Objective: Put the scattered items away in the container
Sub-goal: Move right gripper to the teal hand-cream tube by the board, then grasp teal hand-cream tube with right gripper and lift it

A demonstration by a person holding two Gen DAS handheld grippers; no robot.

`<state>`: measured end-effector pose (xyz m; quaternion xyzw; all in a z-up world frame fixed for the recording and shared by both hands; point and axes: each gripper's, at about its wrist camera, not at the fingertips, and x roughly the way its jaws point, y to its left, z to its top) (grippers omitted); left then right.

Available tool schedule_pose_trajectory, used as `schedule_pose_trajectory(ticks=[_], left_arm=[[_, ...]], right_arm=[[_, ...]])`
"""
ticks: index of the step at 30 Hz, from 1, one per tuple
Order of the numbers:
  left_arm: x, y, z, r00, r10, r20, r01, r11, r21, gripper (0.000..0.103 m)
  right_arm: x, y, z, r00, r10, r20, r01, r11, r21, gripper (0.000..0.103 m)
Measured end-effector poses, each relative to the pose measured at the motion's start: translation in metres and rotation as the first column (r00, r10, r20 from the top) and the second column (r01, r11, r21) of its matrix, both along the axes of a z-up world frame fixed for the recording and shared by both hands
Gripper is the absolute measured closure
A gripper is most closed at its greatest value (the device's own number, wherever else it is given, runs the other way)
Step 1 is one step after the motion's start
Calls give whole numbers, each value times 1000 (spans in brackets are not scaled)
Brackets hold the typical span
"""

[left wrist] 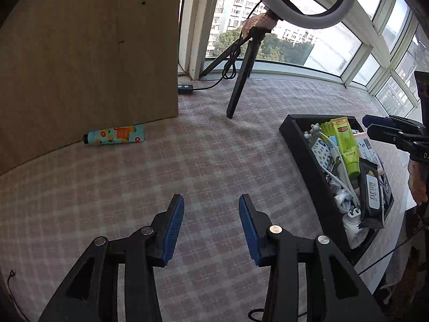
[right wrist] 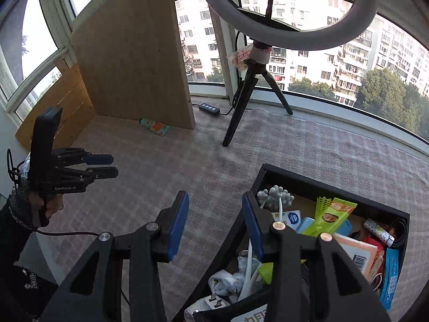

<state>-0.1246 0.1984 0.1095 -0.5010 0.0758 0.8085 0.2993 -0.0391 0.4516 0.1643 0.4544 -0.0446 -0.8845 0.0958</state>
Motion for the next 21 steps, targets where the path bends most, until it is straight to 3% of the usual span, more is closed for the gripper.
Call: schedule_pose_trajectory(ticks=[3,8,12,14,18,21], left_arm=[[0,-57,-6,994,107,9,-107,994,-3,63],[11,-135,-22,969,247,24,-247,969,3,63],[18,-179,-35,938,340,62,-343,939,37,63],[19,-196,-40,923,378,72,-382,923,52,63],[20,-219,-47,899,427,94,-434,898,73,63],[17,-224,-52,896,434,91,-440,895,68,63]], right_arm=[[-47,-63,-11,985,173,13,-173,984,40,62],[-127,-160,-40,923,384,24,-384,917,106,62],[-194,-206,-76,892,443,91,-450,889,79,62],[-219,-223,-94,880,457,127,-471,874,116,62],[-250,-241,-121,863,471,185,-500,849,170,62],[-259,-252,-129,856,481,188,-514,828,224,62]])
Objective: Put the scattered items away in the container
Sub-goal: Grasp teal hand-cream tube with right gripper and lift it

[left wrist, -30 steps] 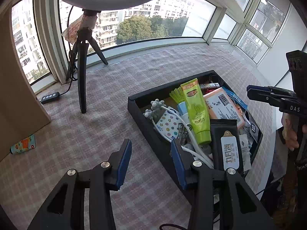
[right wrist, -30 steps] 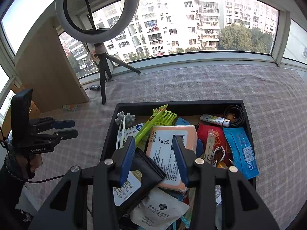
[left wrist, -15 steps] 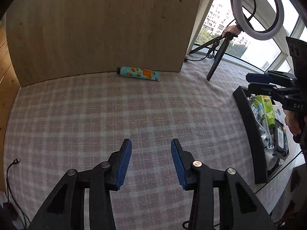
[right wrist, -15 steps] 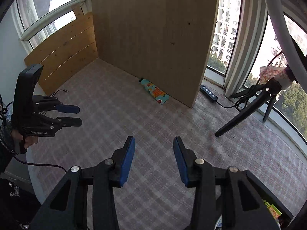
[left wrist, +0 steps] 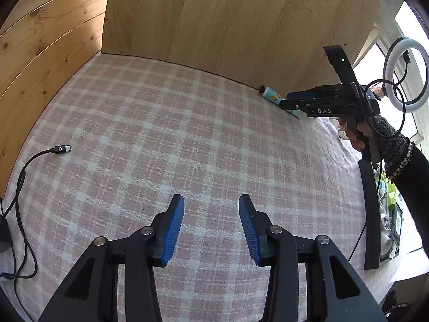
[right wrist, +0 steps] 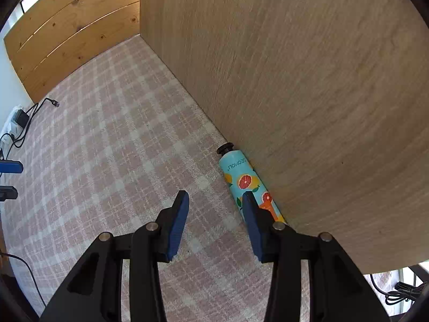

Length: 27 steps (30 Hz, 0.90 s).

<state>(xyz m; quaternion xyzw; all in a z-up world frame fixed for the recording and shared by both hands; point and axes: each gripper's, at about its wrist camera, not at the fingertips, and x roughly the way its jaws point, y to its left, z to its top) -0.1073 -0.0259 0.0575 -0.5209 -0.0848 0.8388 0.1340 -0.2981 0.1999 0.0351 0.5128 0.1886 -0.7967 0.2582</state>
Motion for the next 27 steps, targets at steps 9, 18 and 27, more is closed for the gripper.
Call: schedule_pose_trajectory(ticks=[9,18,27], left_arm=[[-6,2,0,1000,-3,-3,3,999,48,63],[-9,5,-4,1000,-3,14,2,997,77,63],[4,10,5,1000,-15,9,15,999,49,63]], right_arm=[[-15,-31,-23,996,87,-31,-79,979,190,62],[-31,-23,-27,994,43,105,-54,994,97,68],[20,-24,-25,995,-32,90,26,997,71,81]])
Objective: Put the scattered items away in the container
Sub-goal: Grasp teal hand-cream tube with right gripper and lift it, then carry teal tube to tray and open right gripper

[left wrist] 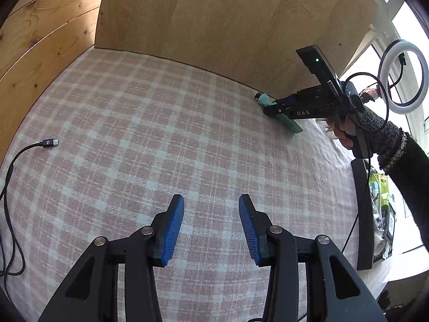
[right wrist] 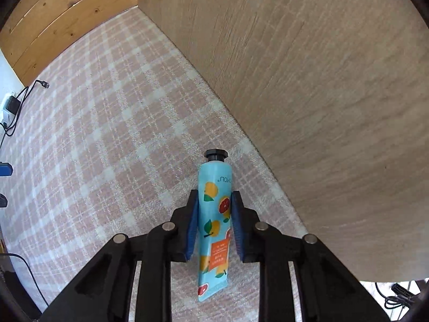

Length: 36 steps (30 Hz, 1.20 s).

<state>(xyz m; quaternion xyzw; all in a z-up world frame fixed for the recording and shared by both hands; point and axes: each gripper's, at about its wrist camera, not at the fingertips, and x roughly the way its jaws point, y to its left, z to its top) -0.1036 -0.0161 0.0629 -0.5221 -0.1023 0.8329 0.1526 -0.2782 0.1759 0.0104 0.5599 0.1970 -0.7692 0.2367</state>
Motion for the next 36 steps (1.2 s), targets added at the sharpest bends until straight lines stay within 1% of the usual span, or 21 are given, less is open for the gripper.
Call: schedule_pose_trajectory(ticks=[1,3,6,8,11,13,16,18,21,24,27,29,31,32,34,36], left_arm=[[2,1,3,1000,-4,-5,4,1000,-5,63],[6,4,10,1000,-7,-16,7,1000,-13,63],[14,10,17,1000,-19,-18,19,1000,-21,64],[20,18,21,999,-39,-20,39,999,-30,64],[32,34,32,996,-87,-31,85,995,-49,64],[40,45,41,992,-118,-35,116,991,-65,64],[55,66,54,985,-167,-48,162,982,-96,64],[67,79,62,979,-195,-61,188,976,-105,64],[85,99,71,972,-224,-75,215,970,-114,64],[101,113,75,969,-235,-74,226,968,-113,64],[114,125,75,970,-235,-67,227,968,-109,64],[122,133,76,971,-230,-67,223,969,-106,64],[129,139,78,972,-224,-68,217,971,-99,64],[133,143,79,973,-220,-71,213,972,-99,64],[138,149,82,974,-212,-75,205,974,-100,64],[143,154,85,974,-210,-80,201,974,-103,64]], right_arm=[[7,3,4,999,-30,-13,30,999,-11,81],[24,14,17,993,-113,-28,111,991,-80,81],[60,37,42,973,-232,-18,224,956,-187,81],[92,55,58,959,-283,-17,272,933,-235,81],[142,96,86,928,-372,-17,353,894,-275,81],[167,134,109,906,-422,-34,393,867,-306,81],[208,202,137,849,-524,-61,479,815,-326,81],[236,246,143,807,-584,-91,532,785,-318,81],[266,314,158,730,-674,-112,623,724,-297,81],[297,380,166,654,-744,-136,706,665,-244,81],[312,432,162,600,-789,-130,767,614,-186,81],[315,456,155,580,-807,-112,794,591,-142,81],[318,475,147,566,-819,-93,809,573,-130,81],[318,481,143,569,-818,-86,809,575,-119,81],[310,485,135,590,-804,-71,800,594,-87,80],[309,489,138,578,-810,-95,806,586,-84,79]])
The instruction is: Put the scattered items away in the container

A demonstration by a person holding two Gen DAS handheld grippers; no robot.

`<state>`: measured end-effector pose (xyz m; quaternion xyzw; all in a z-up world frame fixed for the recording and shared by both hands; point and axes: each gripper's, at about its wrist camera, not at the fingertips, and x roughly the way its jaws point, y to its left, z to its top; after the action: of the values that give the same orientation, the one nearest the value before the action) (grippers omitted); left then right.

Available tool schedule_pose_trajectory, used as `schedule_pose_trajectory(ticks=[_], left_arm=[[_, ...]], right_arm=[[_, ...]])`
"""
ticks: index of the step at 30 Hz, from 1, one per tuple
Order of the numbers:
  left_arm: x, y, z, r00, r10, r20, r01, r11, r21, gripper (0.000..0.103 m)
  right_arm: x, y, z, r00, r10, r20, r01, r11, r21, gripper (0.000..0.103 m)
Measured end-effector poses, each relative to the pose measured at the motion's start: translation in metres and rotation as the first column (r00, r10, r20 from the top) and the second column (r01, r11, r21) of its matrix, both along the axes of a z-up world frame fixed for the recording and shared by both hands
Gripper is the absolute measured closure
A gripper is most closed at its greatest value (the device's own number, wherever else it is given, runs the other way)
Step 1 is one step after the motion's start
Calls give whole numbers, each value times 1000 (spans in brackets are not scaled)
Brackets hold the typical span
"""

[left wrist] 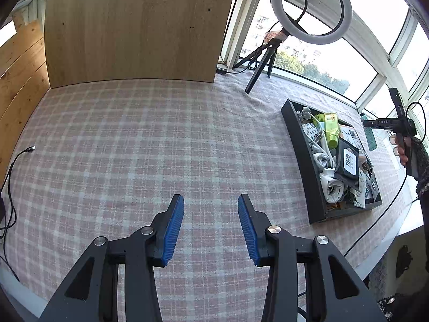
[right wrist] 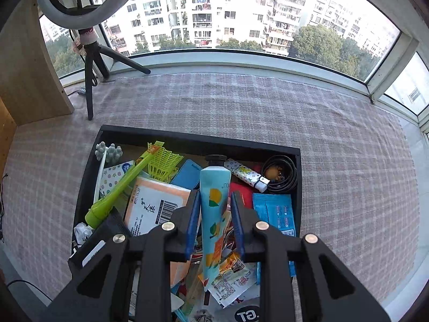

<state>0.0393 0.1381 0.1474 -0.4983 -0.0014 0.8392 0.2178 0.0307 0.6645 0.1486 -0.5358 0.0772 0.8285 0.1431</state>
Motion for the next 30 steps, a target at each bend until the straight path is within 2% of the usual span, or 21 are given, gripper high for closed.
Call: schedule_pose_trajectory(ticks=[3,10,13,18,23,26,30], left_arm=[[6,8,4,1000,1,-16,-1,1000,-13,64],[12,18,13,999,2,-47,-3,1000,-18,62],[13,24,17,999,3,-48,-5,1000,-30,61],[16,24,30,998,18,-65,-20,999,-33,43],[20,13,45,994,9,-109,-13,999,-43,31],[18,2,49,993,28,-115,-37,996,-82,28],[16,-22,51,991,59,-121,-72,992,-106,28]], right_arm=[[9,3,16,998,-6,-58,6,1000,-7,72],[42,-14,39,988,24,-149,-27,999,-18,72],[59,-31,45,983,33,-179,-39,999,-30,68],[85,-75,60,973,72,-219,-80,996,-30,57],[102,-127,69,962,98,-255,-111,993,-36,56],[112,-159,70,959,81,-271,-97,994,-45,52],[117,-204,66,956,73,-284,-93,994,-57,51]])
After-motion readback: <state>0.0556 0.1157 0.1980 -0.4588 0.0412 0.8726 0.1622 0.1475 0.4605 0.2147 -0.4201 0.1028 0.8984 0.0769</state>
